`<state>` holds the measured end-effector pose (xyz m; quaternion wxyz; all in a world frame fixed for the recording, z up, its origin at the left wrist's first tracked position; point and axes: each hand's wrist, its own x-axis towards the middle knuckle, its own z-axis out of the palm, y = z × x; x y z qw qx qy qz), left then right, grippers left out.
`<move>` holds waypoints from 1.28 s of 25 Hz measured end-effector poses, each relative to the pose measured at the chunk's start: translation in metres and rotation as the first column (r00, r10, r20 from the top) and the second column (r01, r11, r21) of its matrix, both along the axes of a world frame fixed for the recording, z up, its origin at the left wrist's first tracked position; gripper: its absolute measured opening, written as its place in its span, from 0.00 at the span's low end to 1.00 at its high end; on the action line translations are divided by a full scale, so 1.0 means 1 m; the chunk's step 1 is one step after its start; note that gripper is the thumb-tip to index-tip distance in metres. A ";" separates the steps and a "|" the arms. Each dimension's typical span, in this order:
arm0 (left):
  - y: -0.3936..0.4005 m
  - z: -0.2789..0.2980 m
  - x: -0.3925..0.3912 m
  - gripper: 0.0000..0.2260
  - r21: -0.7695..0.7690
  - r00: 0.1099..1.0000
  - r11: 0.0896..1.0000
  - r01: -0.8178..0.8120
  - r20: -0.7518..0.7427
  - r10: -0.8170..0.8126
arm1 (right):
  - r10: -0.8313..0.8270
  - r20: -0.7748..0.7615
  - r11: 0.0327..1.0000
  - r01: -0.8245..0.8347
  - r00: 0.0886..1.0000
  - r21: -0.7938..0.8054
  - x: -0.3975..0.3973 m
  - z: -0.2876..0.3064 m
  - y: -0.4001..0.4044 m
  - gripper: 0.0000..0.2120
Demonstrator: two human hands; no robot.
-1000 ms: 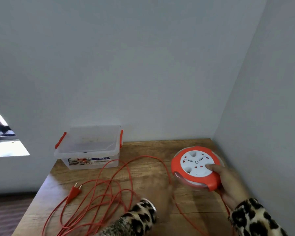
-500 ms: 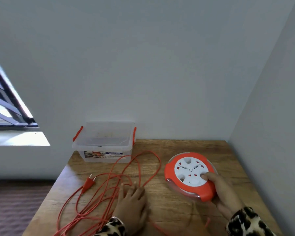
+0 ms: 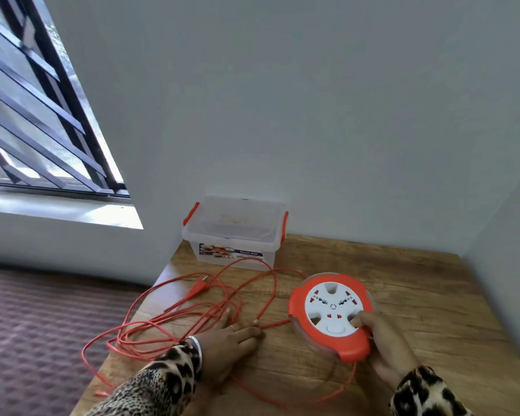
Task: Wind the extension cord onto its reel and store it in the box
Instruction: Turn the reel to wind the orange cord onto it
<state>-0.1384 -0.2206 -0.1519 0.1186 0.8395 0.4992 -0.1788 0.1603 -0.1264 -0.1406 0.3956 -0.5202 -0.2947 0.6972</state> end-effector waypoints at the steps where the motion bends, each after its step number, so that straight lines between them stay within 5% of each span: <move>1: 0.005 0.001 0.000 0.32 -0.014 1.000 1.000 0.011 -0.015 -0.012 | -0.003 0.007 1.000 0.003 1.000 0.009 0.001 -0.002 -0.001 0.13; 3: 0.009 0.005 0.003 0.30 0.031 0.999 0.999 0.043 0.003 -0.043 | -0.009 0.004 1.000 0.009 1.000 0.024 0.005 -0.005 -0.005 0.15; 5: 0.011 0.005 0.013 0.23 0.230 0.990 0.973 0.001 0.134 -0.033 | -0.014 -0.012 0.999 0.014 1.000 0.032 0.008 -0.009 -0.007 0.20; 7: 0.012 0.001 0.038 0.11 0.324 0.827 0.874 -0.363 0.544 0.141 | -0.005 -0.043 0.999 0.006 0.999 0.034 0.011 -0.014 -0.010 0.22; 9: 0.019 0.005 0.072 0.02 -0.125 0.262 0.680 -0.722 0.861 0.436 | 0.003 -0.100 0.999 0.000 0.995 0.032 0.013 -0.017 -0.013 0.23; 10: 0.025 0.008 0.086 0.03 -0.445 -0.055 0.573 -0.688 0.819 0.571 | 0.005 -0.131 0.999 0.000 0.991 0.040 0.014 -0.019 -0.013 0.24; 11: 0.031 0.008 0.097 0.06 -0.688 -0.269 0.471 -0.552 0.682 0.680 | 0.007 -0.159 0.999 0.001 0.987 0.050 0.014 -0.021 -0.014 0.25; 12: 0.034 0.006 0.105 0.07 -0.826 -0.375 0.391 -0.406 0.541 0.753 | 0.009 -0.180 0.998 0.003 0.984 0.066 0.014 -0.022 -0.014 0.26; 15: 0.033 -0.003 0.121 0.12 -0.899 -0.441 0.377 -0.224 0.438 0.783 | 0.030 -0.204 0.993 -0.007 0.979 0.115 0.013 -0.027 -0.017 0.28; 18: 0.040 -0.016 0.119 0.12 -0.876 -0.558 0.428 -0.221 0.474 0.681 | 0.072 -0.192 0.987 -0.043 0.979 0.153 0.012 -0.026 -0.009 0.28; 20: 0.053 -0.017 0.111 0.11 -0.851 -0.561 0.485 -0.202 0.507 0.655 | 0.096 -0.179 0.981 -0.064 0.979 0.181 0.016 -0.022 0.005 0.27; 25: 0.096 -0.017 0.085 0.14 -0.561 -0.134 0.806 -0.189 0.828 0.544 | 0.197 0.019 0.932 -0.193 0.980 0.308 0.021 -0.024 0.036 0.20; 32: 0.108 -0.014 0.088 0.11 -0.372 0.006 0.861 -0.346 0.917 0.399 | 0.061 -0.045 0.891 -0.034 0.997 0.453 0.013 -0.047 0.031 0.18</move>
